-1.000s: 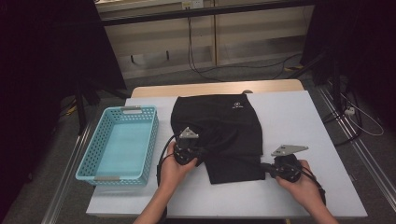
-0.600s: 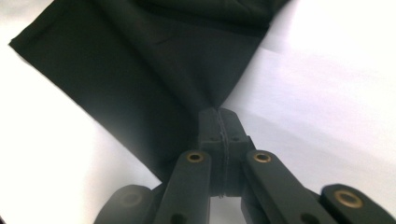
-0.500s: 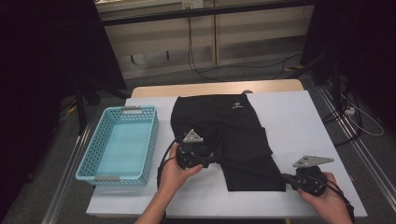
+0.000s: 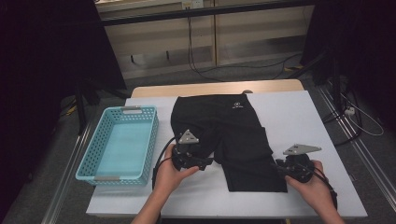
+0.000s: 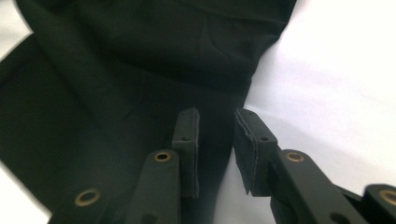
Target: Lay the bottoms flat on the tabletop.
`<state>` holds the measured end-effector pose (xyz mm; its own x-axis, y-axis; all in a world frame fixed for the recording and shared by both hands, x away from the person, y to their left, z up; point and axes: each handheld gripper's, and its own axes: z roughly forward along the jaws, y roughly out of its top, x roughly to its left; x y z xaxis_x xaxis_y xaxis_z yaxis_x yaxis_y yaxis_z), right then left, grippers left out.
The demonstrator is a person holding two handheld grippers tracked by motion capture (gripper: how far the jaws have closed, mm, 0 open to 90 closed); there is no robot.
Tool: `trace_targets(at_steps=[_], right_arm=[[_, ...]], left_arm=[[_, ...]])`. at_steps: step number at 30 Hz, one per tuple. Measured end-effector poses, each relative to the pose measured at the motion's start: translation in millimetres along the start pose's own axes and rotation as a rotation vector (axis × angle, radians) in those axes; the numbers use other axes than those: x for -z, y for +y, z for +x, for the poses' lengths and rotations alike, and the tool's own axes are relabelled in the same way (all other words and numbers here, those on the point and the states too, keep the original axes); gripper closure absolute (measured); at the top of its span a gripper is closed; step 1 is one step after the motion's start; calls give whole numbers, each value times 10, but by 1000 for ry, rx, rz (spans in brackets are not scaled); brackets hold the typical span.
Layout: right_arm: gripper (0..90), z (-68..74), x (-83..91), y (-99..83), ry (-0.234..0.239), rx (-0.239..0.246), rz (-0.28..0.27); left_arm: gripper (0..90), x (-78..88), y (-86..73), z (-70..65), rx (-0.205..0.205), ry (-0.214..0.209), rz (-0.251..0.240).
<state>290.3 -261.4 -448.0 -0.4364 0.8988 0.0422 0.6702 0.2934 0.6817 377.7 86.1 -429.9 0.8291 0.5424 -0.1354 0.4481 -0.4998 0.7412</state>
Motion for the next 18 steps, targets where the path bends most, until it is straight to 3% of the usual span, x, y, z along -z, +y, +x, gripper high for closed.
trace_targets(at_steps=[3, 5, 6, 9, 14, 16, 18], right_arm=[[774, 15, -49, -15, 1, 28, 7], [892, -21, -54, -21, -4, 22, 0], [900, -41, -52, -21, -2, 12, 0], [900, -71, -35, -26, 2, 8, 0], [900, -191, 65, -73, -90, 18, -9], [788, -222, 90, -92, -77, -9, -35], [733, -167, 117, -74, -66, 15, -67]], left_arm=[[243, -1, -14, 22, 0, 5, 2], [242, 7, -25, 37, 6, 10, -1], [242, 16, -30, 44, 10, 13, -1], [240, 56, -35, 61, 15, 19, -6], [237, 103, -40, 108, 22, 30, -26], [235, 102, -51, 122, 24, 32, -20], [228, 98, -52, 132, 26, 38, -23]])
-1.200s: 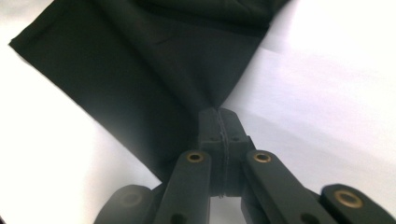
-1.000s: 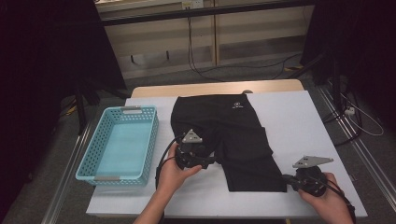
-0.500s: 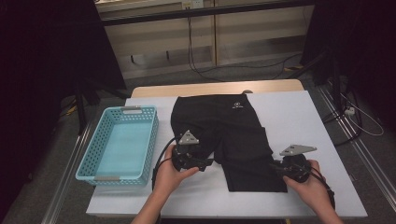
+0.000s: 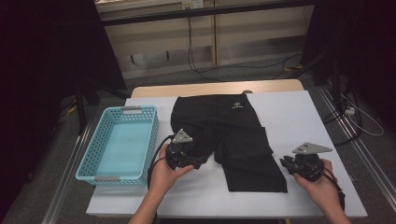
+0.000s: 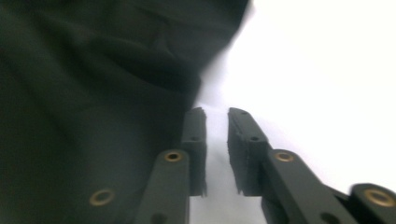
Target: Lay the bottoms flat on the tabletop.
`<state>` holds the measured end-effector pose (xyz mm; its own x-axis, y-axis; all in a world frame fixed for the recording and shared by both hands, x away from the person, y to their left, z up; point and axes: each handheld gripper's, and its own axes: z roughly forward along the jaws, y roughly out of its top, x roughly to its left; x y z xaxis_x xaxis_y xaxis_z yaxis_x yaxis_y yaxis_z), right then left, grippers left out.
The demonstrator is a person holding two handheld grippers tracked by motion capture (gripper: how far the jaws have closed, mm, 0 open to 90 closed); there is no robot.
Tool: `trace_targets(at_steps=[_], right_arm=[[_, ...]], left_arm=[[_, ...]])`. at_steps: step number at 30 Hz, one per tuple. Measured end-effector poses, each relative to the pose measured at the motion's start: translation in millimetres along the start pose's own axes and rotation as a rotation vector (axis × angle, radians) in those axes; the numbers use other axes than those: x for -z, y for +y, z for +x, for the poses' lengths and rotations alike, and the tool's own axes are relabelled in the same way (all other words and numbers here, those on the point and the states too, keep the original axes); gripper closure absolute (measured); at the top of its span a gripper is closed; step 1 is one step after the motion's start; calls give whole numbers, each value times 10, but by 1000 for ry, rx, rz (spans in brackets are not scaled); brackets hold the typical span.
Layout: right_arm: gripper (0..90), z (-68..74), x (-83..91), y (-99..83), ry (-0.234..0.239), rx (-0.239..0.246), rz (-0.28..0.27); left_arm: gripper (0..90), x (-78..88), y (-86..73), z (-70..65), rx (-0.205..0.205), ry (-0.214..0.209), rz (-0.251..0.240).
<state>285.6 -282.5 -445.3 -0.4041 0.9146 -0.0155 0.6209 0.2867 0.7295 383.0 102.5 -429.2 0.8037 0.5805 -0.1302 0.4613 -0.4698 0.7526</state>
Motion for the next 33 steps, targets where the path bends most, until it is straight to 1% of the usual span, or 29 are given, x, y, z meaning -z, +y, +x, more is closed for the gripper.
trace_targets(at_steps=[1, 2, 3, 5, 7, 8, 10, 11, 13, 14, 17, 18, 19, 20, 21, 22, 23, 24, 25, 26, 27, 28, 29, 30, 31, 33], right_arm=[[678, 64, 4, 24, 20, 12, -16], [632, 109, 1, 39, 36, 13, -24], [605, 174, -11, 62, 62, 18, -35], [538, 319, -42, 112, 106, 53, -54], [494, 454, -85, 157, 149, 72, -59], [478, 529, -113, 176, 177, 78, -58], [463, 637, -147, 191, 207, 94, -60], [463, 715, -171, 196, 225, 111, -51], [463, 812, -201, 206, 262, 117, -49], [464, 862, -217, 214, 276, 128, -49], [501, 994, -269, 240, 293, 166, -41], [527, 1032, -289, 242, 310, 162, -35], [579, 1073, -307, 242, 325, 169, -26], [597, 1120, -323, 240, 337, 185, -21], [596, 1181, -342, 236, 342, 216, -16], [593, 1226, -354, 230, 353, 238, -10], [588, 1262, -367, 221, 365, 249, -6], [576, 1286, -380, 215, 372, 250, -3], [563, 1319, -395, 207, 369, 261, 2], [573, 1343, -398, 206, 360, 288, -13], [591, 1359, -398, 210, 359, 300, -16], [641, 1362, -396, 212, 360, 299, -13], [716, 1364, -397, 208, 365, 302, -13], [740, 1365, -395, 203, 365, 313, -16], [786, 1365, -395, 201, 374, 302, -14], [890, 1356, -393, 202, 382, 306, -8]], left_arm=[[223, 3, 4, 5, -4, 3, 1], [219, 4, 7, 12, -3, 0, -4], [211, 8, 10, 19, -2, 1, -5], [200, 15, 13, 30, -8, 5, -6], [189, 20, 9, 40, -6, 9, -9], [181, 21, 7, 45, -10, 10, -9], [174, 22, -2, 63, -13, 14, -8], [168, 22, -6, 69, -9, 16, -9], [158, 26, -15, 94, -1, 22, -10], [152, 32, -20, 104, 3, 25, -8], [145, 42, -24, 114, 10, 35, -15], [145, 43, -24, 112, 8, 33, -18], [145, 40, -22, 110, 8, 30, -21], [144, 42, -20, 111, 1, 31, -21], [145, 42, -21, 109, 1, 30, -23], [144, 37, -26, 104, 12, 27, -23], [145, 35, -29, 104, 14, 28, -21], [145, 38, -32, 111, 7, 32, -15], [146, 37, -37, 116, 11, 31, -15], [147, 39, -40, 120, 14, 32, -18], [147, 43, -40, 122, 14, 32, -18], [149, 46, -38, 124, 12, 33, -19], [150, 48, -35, 122, 15, 36, -21], [151, 50, -31, 122, 16, 36, -24], [152, 52, -27, 121, 14, 37, -25], [153, 51, -24, 118, 16, 36, -27]])
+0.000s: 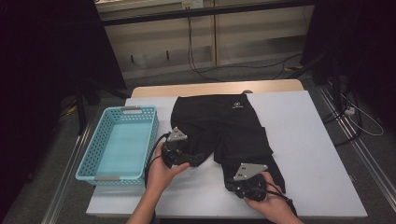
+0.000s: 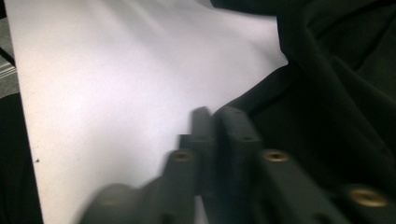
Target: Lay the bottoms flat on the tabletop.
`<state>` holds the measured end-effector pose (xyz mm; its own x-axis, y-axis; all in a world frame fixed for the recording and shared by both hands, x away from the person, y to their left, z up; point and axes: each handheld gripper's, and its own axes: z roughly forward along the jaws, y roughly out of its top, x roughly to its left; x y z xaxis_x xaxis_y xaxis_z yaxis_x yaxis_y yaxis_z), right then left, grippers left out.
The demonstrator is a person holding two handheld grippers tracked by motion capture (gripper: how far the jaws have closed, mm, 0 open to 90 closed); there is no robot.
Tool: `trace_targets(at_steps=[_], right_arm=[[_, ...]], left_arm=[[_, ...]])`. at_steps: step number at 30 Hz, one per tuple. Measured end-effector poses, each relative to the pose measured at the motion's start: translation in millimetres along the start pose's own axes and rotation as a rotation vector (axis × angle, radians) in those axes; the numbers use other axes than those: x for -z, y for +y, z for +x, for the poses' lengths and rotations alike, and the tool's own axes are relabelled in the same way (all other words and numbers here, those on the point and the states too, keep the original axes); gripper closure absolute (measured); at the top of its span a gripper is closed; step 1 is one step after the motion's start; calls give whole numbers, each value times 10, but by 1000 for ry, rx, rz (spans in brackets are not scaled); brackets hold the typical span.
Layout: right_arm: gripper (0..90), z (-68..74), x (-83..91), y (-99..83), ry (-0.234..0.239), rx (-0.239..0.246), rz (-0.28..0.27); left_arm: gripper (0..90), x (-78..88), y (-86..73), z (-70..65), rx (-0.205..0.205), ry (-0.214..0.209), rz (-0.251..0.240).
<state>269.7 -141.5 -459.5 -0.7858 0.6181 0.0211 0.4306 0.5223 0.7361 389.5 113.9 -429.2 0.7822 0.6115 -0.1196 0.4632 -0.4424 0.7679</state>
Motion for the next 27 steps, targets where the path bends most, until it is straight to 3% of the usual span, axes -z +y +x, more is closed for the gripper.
trace_targets(at_steps=[6, 14, 16, 17, 20, 26, 27], right_arm=[[900, 6, 52, -2, 52, -20, 4], [900, 256, 96, -12, 166, 10, 16], [822, 256, 112, -11, 180, -6, 3], [728, 244, 120, -8, 165, -8, -5], [621, 119, 192, 10, 120, -38, -42], [534, -391, 385, -24, -49, -162, -93], [527, -477, 413, -49, -96, -172, -86]], left_arm=[[157, 8, 7, 8, -3, -1, 3], [157, 20, 8, 12, -4, 1, 7], [157, 28, 13, 16, -9, 2, 2], [157, 32, 14, 13, -4, 2, 1], [156, 37, 13, 12, -4, 2, 2], [156, 48, 14, 28, -8, 5, 2], [156, 50, 14, 28, -6, 6, 1]])
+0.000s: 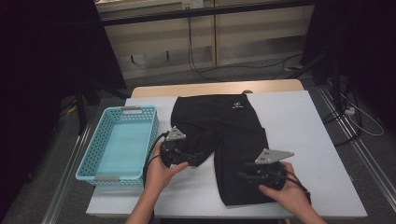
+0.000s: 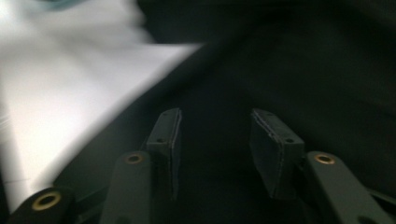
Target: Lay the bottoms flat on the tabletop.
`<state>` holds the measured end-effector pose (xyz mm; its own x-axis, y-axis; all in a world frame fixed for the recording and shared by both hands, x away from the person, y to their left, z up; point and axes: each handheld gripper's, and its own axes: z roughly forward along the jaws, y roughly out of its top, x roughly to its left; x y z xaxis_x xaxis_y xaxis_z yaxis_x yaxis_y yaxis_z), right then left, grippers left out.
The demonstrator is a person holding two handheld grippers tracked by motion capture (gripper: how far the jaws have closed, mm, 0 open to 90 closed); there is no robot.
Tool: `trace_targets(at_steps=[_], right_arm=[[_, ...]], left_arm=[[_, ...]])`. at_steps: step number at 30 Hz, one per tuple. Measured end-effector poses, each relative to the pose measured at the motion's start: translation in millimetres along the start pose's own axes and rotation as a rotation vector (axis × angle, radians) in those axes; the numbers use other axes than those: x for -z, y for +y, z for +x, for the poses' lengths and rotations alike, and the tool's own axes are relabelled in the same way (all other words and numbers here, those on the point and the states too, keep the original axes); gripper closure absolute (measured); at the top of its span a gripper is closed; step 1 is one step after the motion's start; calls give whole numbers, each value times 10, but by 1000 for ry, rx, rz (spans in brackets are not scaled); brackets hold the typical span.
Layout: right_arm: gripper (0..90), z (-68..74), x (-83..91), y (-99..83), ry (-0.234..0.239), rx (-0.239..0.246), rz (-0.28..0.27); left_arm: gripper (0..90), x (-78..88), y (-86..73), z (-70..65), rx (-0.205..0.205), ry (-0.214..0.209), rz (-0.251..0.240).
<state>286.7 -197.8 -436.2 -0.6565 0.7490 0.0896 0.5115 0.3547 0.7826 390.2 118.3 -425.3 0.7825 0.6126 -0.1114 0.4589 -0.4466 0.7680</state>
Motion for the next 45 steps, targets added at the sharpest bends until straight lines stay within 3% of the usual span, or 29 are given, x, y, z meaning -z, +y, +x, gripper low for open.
trace_targets(at_steps=[3, 9, 12, 15, 17, 20, 28, 30, 33, 37, 45], right_arm=[[531, -260, 69, -66, -123, -45, 21], [531, -530, 94, -196, -236, -127, 70], [585, -604, 28, -222, -242, -163, 90], [632, -636, -39, -184, -244, -167, 85], [731, -661, -93, -147, -236, -174, 72], [852, -660, -138, -124, -237, -145, 68], [894, -642, 85, -239, -214, -175, 94], [874, -628, 152, -287, -214, -177, 94], [700, -618, 187, -289, -239, -161, 89], [545, -721, 178, -156, -280, -166, 44], [498, -1061, -182, 153, -312, -186, 17]], left_arm=[[157, 1, 0, -1, -5, 2, 2], [157, -11, -11, -7, -4, 6, 4], [157, -17, -10, -10, 0, 5, 5], [158, -30, -10, -8, -10, 8, 12], [158, -38, -12, -17, -4, 7, 12], [159, -47, -12, -21, -11, 3, 13], [160, -22, 10, -26, -16, 3, 3], [161, -29, 12, -25, -12, 3, 6], [161, -31, 23, -19, -20, 3, 8], [158, -33, 41, -16, -14, -5, 2], [148, -12, 51, 14, -20, 3, 2]])
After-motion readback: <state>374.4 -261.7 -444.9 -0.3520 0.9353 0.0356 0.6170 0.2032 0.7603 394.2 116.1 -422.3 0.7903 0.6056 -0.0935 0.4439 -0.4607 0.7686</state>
